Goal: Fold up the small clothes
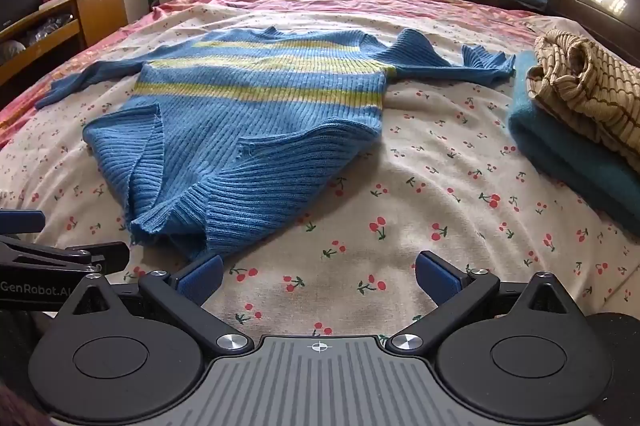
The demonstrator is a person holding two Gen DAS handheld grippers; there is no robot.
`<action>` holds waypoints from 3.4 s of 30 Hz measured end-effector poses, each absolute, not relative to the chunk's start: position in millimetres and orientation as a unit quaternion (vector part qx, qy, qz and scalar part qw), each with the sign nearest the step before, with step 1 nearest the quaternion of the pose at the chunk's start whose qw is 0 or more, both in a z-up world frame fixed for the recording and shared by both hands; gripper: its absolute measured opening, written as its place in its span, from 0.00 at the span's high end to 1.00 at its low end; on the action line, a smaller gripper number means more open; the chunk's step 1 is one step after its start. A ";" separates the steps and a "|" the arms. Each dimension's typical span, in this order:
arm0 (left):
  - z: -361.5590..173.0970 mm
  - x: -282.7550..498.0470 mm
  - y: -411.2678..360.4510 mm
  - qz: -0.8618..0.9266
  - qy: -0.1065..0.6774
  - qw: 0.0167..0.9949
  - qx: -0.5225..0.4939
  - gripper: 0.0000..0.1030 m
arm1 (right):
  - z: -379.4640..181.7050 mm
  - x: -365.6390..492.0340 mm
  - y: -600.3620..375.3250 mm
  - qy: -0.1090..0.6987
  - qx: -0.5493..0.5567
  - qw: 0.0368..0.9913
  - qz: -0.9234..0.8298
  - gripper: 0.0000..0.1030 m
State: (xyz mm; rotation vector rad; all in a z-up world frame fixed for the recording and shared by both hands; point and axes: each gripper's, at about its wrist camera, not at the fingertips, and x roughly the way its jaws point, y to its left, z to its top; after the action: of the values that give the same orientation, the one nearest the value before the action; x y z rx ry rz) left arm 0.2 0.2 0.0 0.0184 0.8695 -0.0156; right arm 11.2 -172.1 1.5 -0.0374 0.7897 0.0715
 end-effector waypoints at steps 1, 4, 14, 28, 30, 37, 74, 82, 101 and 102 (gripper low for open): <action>0.0 0.2 0.2 -0.008 0.422 0.907 0.009 0.00 | 1.3 11.3 -172.1 0.384 -0.018 0.922 0.035 0.01; -0.4 -0.2 0.0 -0.008 0.423 0.906 0.011 0.00 | 0.7 11.7 -172.3 0.384 -0.016 0.923 0.036 0.01; -20.0 8.8 4.9 0.001 0.463 0.886 0.005 0.00 | -3.8 13.6 -175.7 0.389 -0.015 0.920 0.035 0.01; -27.4 10.2 10.5 0.002 0.478 0.878 -0.017 0.00 | -5.1 15.4 -173.7 0.396 -0.014 0.917 0.036 0.01; -26.5 9.7 11.1 0.002 0.479 0.877 -0.018 0.00 | -5.0 15.5 -173.7 0.396 -0.014 0.917 0.036 0.01; -19.6 6.9 10.8 0.004 0.471 0.882 -0.018 0.00 | -4.4 15.1 -173.4 0.394 -0.013 0.918 0.037 0.01; -7.6 0.7 1.4 0.010 0.440 0.898 0.008 0.00 | 0.6 13.3 -174.5 0.385 0.005 0.922 0.054 0.01; -5.5 -1.2 2.5 0.007 0.433 0.901 0.007 0.00 | 1.3 13.2 -174.7 0.383 0.007 0.922 0.055 0.03; 7.2 6.8 8.6 0.011 0.411 0.911 0.024 0.00 | 13.9 25.1 -169.3 0.358 -0.003 0.931 0.068 0.15; 7.3 8.7 9.7 0.011 0.412 0.911 0.024 0.00 | 14.6 27.3 -168.7 0.356 -0.003 0.932 0.069 0.17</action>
State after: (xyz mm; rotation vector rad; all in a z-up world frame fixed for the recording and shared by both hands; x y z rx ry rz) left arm 8.7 9.7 7.3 0.0494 0.8493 0.0226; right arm 27.3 -168.7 14.6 -0.0062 0.7284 0.1407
